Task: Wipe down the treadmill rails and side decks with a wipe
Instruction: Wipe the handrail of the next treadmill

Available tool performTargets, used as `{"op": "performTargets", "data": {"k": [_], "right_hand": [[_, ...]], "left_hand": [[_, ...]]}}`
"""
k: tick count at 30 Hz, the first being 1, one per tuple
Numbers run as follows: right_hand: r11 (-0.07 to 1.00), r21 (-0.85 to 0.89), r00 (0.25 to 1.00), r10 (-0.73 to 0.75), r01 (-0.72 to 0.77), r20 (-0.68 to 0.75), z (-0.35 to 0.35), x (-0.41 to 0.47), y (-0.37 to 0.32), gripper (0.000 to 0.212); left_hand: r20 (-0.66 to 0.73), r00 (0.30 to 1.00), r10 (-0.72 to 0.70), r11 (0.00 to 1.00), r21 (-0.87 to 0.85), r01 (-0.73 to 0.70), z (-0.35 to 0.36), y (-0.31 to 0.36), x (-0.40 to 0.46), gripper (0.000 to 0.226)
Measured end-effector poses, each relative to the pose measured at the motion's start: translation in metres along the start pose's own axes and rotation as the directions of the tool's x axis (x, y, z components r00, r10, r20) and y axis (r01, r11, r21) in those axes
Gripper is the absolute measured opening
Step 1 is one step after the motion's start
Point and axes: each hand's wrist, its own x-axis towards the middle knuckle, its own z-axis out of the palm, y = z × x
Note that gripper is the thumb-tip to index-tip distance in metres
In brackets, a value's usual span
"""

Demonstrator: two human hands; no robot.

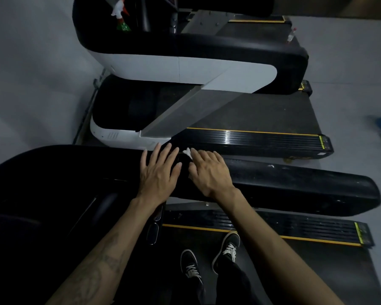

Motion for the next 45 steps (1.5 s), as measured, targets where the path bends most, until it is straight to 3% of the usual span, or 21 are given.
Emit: {"op": "performTargets", "data": {"k": [3,8,15,20,27,33,39,43,45], "right_hand": [[0.999,-0.002,0.999,0.045,-0.045,-0.029,0.005,-0.019,-0.016,0.084],[0.997,-0.029,0.998,-0.069,0.069,-0.011,0.013,-0.015,-0.014,0.079],[0.992,-0.089,0.987,0.077,-0.09,-0.14,0.035,-0.046,-0.024,0.075],[0.991,-0.073,0.984,-0.119,0.11,-0.135,0.033,-0.032,-0.013,0.068],[0.996,-0.044,0.969,0.061,-0.074,-0.237,0.054,-0.059,-0.035,0.073],[0.982,-0.141,0.977,-0.146,0.124,-0.155,0.043,-0.033,-0.008,0.069],[0.994,-0.077,0.964,0.053,-0.076,-0.26,0.061,-0.057,-0.033,0.075],[0.988,-0.129,0.975,-0.109,0.085,-0.196,0.052,-0.038,-0.019,0.072],[0.989,-0.126,0.973,-0.103,0.078,-0.206,0.05,-0.041,-0.008,0.07]], "left_hand": [[-0.011,1.0,-0.006,1.0,0.017,0.006,0.002,0.001,0.0,0.058],[-0.008,1.0,-0.008,1.0,0.025,0.008,0.002,0.001,0.0,0.058],[-0.005,1.0,-0.026,0.999,0.036,0.026,0.001,0.003,0.0,0.059],[-0.014,1.0,-0.016,0.999,0.032,0.017,0.0,0.002,-0.001,0.059],[-0.015,1.0,-0.026,0.999,0.039,0.027,0.002,0.002,0.0,0.058],[-0.009,1.0,-0.013,0.999,0.035,0.013,0.0,0.002,-0.001,0.058],[-0.032,0.999,-0.019,0.999,0.049,0.02,0.002,0.003,0.0,0.056],[-0.022,1.0,-0.012,0.999,0.045,0.013,0.001,0.003,-0.001,0.057],[-0.021,1.0,-0.009,0.999,0.042,0.01,0.0,0.002,-0.002,0.057]]}}
